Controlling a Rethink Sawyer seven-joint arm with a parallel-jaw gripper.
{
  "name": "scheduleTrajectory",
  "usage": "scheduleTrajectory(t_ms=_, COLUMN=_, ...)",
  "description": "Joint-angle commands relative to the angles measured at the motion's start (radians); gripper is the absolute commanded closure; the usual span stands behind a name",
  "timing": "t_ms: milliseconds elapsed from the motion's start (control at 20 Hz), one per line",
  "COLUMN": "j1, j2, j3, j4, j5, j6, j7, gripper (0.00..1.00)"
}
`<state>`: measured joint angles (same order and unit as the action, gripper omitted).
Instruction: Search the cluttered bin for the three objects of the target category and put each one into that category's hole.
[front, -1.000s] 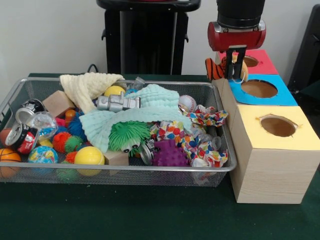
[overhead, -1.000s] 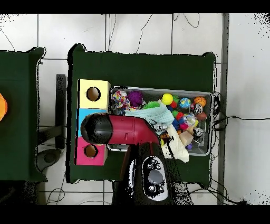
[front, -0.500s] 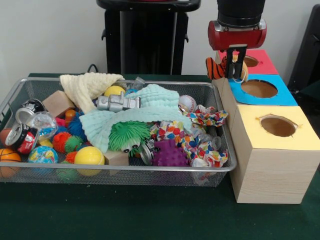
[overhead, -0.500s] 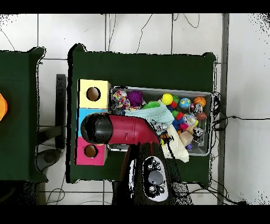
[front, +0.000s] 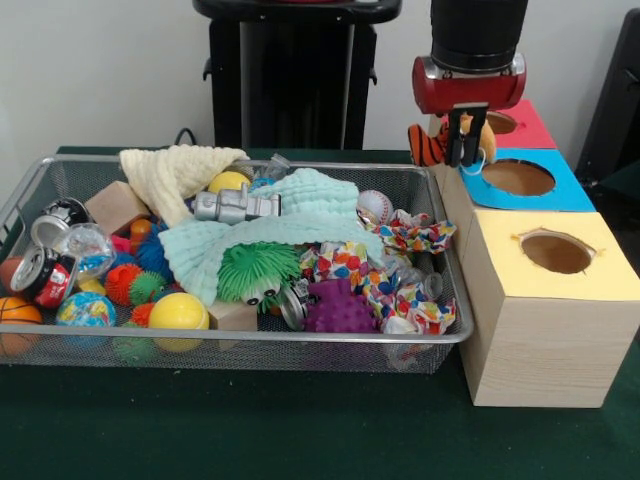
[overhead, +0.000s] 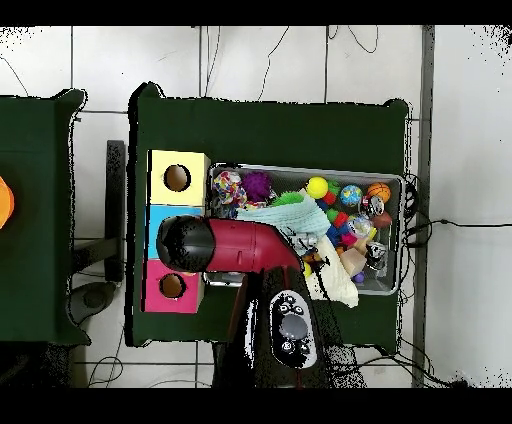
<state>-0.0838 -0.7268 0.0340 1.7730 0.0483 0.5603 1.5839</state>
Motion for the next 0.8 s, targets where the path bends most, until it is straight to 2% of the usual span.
scheduleTrajectory(t_ms=50, j1=0.005, j2=0.034, j3=-0.007, j4=0.08, j5=0.026, j6=-0.037, j7=0.226, gripper=1.0)
scheduleTrajectory(t_ms=300, j1=0.037, j2=0.005, j3=-0.02, j4=0.11, j5=0.035, j6=-0.033, j7=0.252, gripper=1.0)
scheduleTrajectory(t_ms=800, j1=0.05, j2=-0.053, j3=-0.032, j4=0.141, j5=0.049, j6=0.01, j7=0.228, gripper=1.0)
